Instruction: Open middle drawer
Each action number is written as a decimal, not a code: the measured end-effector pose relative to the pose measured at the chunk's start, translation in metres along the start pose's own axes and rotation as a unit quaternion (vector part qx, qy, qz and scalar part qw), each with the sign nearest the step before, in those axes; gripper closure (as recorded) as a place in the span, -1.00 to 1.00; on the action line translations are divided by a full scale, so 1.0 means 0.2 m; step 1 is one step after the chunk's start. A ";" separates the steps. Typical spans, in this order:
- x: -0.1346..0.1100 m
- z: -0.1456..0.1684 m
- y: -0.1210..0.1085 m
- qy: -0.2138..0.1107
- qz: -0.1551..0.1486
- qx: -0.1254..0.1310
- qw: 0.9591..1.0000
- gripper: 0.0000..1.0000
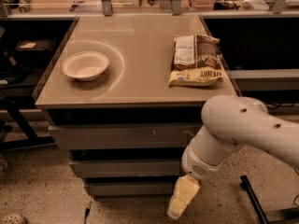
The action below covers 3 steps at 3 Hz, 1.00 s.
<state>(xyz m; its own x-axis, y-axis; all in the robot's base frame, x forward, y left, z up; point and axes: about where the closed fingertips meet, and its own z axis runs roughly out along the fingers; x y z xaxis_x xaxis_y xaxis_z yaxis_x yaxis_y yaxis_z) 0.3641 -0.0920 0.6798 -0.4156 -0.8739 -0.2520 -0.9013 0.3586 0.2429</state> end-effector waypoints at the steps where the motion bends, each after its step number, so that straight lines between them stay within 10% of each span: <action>1: 0.01 0.34 -0.04 -0.003 0.043 -0.020 0.999 -1.00; 3: 0.00 0.45 -0.08 -0.031 0.048 -0.029 0.998 -1.00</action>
Offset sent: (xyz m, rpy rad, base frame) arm -0.0016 0.0159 -0.0602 0.0094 0.0549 -0.0642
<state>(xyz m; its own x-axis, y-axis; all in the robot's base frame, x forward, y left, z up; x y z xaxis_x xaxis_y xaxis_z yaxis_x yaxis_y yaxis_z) 0.3673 -0.0680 0.5909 -0.5088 -0.8135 -0.2817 -0.8487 0.4193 0.3223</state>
